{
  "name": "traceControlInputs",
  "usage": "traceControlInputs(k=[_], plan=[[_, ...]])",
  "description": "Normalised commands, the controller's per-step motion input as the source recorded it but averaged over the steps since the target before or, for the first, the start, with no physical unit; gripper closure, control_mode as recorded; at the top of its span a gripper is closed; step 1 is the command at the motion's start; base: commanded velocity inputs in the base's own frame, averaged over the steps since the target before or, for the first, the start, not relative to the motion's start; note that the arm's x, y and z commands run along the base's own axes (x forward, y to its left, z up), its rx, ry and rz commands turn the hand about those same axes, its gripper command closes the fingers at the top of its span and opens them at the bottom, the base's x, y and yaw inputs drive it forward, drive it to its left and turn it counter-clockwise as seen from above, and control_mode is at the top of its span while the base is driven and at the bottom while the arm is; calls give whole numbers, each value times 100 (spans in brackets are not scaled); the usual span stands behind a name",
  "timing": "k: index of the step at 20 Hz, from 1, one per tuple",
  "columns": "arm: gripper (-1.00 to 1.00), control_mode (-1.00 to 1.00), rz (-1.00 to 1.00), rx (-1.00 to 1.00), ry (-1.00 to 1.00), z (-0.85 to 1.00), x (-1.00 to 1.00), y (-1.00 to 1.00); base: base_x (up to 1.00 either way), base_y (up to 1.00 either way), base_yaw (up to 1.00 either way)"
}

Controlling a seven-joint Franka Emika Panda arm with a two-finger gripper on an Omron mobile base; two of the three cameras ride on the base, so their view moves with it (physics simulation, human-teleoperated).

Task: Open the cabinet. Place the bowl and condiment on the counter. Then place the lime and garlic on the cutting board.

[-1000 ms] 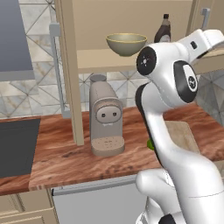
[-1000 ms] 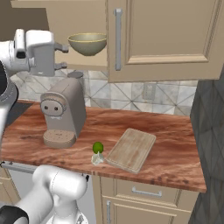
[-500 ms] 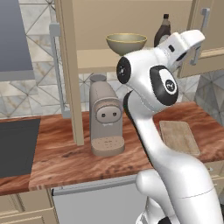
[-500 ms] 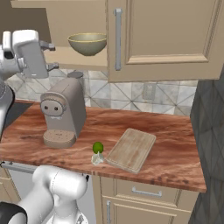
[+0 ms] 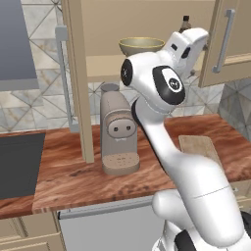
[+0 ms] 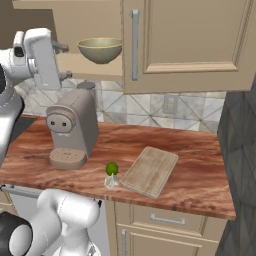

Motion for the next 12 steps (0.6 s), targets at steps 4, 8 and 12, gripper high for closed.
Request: traceControlInputs(k=[4,8,12], plan=[[-100,-100,-5,-2,14,0,33,0,0,0,0],[-100,-100,-6,-2,12,0,36,0,0,0,0],[-100,-100,-5,-2,8,0,32,0,0,0,0]])
